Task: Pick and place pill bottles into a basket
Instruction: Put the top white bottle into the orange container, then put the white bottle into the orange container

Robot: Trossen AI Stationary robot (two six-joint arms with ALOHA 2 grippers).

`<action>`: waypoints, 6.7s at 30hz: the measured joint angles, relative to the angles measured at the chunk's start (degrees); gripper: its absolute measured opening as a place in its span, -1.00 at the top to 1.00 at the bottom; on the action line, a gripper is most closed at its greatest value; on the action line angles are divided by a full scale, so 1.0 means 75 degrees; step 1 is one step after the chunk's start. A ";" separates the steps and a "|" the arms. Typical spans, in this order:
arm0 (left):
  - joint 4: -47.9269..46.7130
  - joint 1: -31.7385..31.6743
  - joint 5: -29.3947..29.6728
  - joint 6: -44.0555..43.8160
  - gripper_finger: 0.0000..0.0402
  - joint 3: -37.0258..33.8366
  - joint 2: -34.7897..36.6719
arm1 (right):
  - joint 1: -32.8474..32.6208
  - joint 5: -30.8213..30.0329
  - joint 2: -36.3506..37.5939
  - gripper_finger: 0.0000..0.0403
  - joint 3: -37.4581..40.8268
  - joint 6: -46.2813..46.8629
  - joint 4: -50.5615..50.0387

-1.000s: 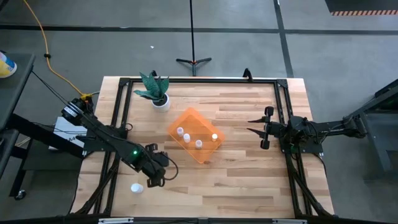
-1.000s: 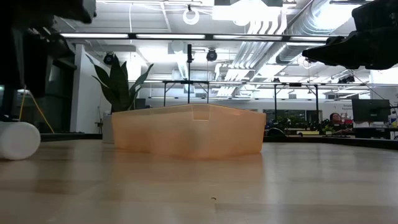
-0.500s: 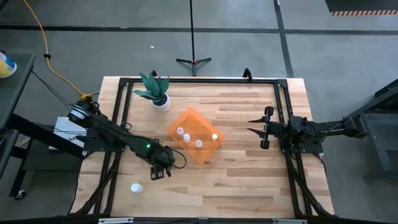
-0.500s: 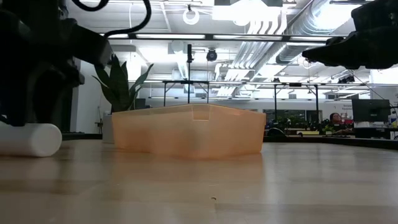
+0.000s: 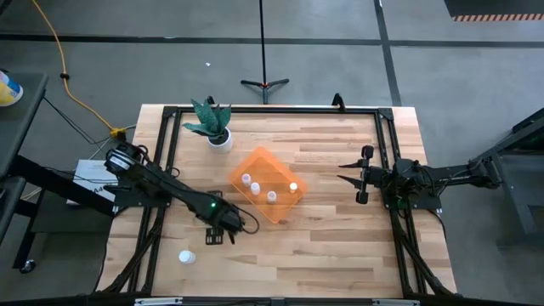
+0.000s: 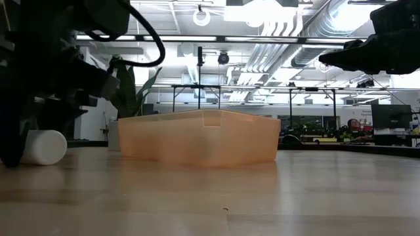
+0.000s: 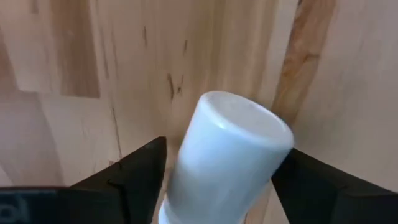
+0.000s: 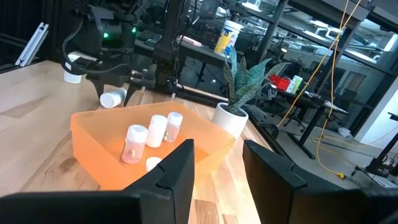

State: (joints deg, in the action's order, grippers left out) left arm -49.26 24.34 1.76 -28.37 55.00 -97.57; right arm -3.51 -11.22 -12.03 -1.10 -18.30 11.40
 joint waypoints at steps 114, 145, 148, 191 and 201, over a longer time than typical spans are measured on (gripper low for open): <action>1.2071 -0.2147 0.4861 0.5278 -0.89 -0.0633 -0.0116 | -0.0002 0.0020 0.0011 0.36 0.0003 -0.0027 -0.0006; -0.3057 0.1536 0.0303 -0.6931 -0.78 0.4426 0.0504 | -0.0002 0.0004 0.0009 0.36 0.0003 -0.0055 0.0001; -0.3593 0.1615 -0.0520 -0.8668 -0.78 0.4003 0.0526 | -0.0002 0.0003 0.0006 0.36 0.0003 -0.0150 0.0015; -0.0899 0.2509 -0.3204 -1.0188 -0.69 0.0632 0.0492 | 0.0001 0.0000 0.0006 0.36 0.0003 -0.0636 0.0117; -0.0836 0.2509 -0.2966 -0.9822 -0.12 0.0632 0.0493 | 0.0001 0.0000 0.0006 0.36 0.0003 -0.0636 0.0117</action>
State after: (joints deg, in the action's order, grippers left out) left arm -55.53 43.16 -20.48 -102.03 59.75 -93.87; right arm -3.51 -11.22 -11.99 -1.08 -23.07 12.27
